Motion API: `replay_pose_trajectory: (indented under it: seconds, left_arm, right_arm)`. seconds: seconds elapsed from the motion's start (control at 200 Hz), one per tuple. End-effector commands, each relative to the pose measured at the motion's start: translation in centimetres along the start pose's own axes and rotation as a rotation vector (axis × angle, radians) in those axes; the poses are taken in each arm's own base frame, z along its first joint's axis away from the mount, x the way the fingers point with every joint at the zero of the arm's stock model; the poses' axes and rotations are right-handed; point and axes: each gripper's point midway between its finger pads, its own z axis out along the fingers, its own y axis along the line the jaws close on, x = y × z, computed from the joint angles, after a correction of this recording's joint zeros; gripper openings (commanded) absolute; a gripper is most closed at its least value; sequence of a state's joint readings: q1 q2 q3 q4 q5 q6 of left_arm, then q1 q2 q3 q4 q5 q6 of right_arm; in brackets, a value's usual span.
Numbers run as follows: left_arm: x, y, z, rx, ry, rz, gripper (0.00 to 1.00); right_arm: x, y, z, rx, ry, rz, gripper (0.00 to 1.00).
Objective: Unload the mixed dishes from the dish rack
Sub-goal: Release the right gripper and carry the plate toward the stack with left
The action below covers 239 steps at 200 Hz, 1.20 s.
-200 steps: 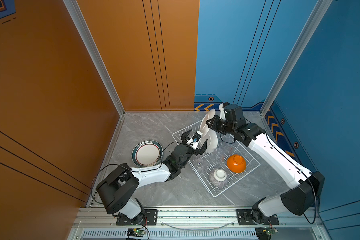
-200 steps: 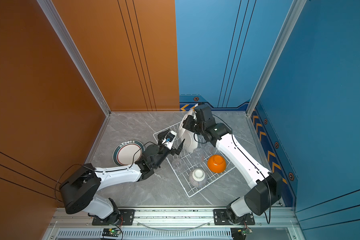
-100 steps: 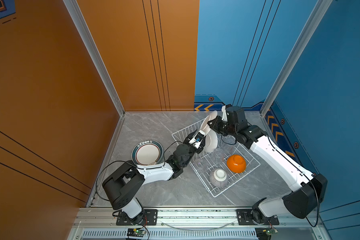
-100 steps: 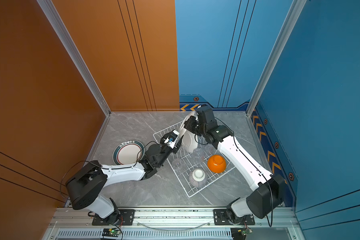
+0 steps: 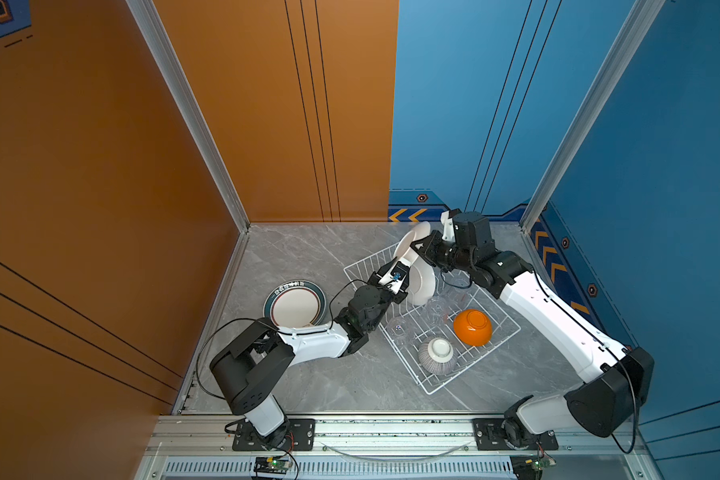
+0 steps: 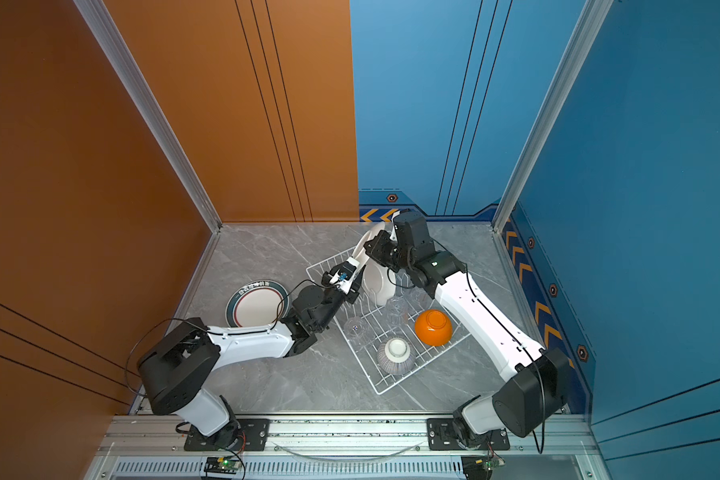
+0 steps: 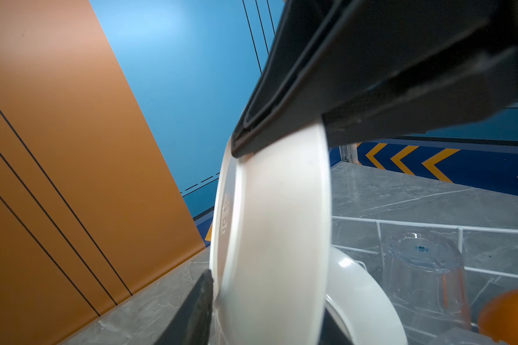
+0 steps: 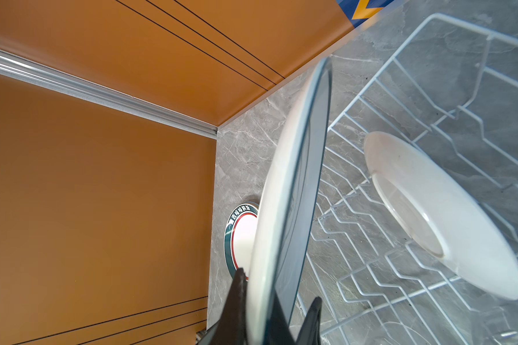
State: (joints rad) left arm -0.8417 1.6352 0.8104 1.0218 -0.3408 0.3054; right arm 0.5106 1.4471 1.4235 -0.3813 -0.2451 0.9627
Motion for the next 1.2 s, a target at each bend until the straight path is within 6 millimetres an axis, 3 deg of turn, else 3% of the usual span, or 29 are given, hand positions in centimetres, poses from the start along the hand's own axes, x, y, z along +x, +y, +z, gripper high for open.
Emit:
replay_pose_trajectory:
  seconds: [0.0, 0.07, 0.12, 0.185, 0.41, 0.5, 0.751, 0.871, 0.991, 1.191]
  left_arm:
    - [-1.2, 1.2, 0.5, -0.038, -0.034, -0.029, 0.41]
    - [-1.2, 1.6, 0.6, -0.051, -0.034, -0.027, 0.33]
    - [-1.2, 1.9, 0.6, -0.061, -0.033, -0.028, 0.17]
    - [-1.1, 2.3, 0.6, -0.079, -0.028, -0.029, 0.07]
    - [-1.3, 3.2, 0.4, -0.112, -0.029, -0.043, 0.06]
    - [-1.3, 3.4, 0.3, -0.123, -0.025, -0.043, 0.0]
    - [-1.4, 4.2, 0.2, -0.153, -0.025, -0.054, 0.0]
    - [-1.4, 4.4, 0.1, -0.163, -0.022, -0.05, 0.0]
    - [-1.3, 4.8, 0.0, -0.181, -0.019, -0.052, 0.0]
    - [-2.2, 6.2, -0.2, -0.23, -0.037, -0.083, 0.0]
  right_arm:
    - [0.1, 1.5, -0.4, -0.066, -0.001, -0.007, 0.0]
    - [0.3, 1.4, -0.2, -0.064, 0.008, -0.003, 0.0]
    - [0.3, 1.4, -0.2, -0.067, 0.013, 0.0, 0.0]
    - [0.4, 1.6, -0.1, -0.072, 0.018, 0.002, 0.0]
    - [0.2, 1.5, 0.1, -0.069, 0.018, 0.009, 0.0]
    - [0.1, 1.4, 0.3, -0.067, 0.016, 0.013, 0.0]
    - [-0.8, 1.0, 0.5, -0.081, 0.002, 0.041, 0.0]
    - [-1.3, 0.8, 0.7, -0.101, -0.006, 0.057, 0.3]
    - [-2.1, 0.5, 0.7, -0.118, -0.021, 0.075, 0.44]
    - [-3.5, -0.2, -0.2, -0.124, -0.064, 0.054, 0.47]
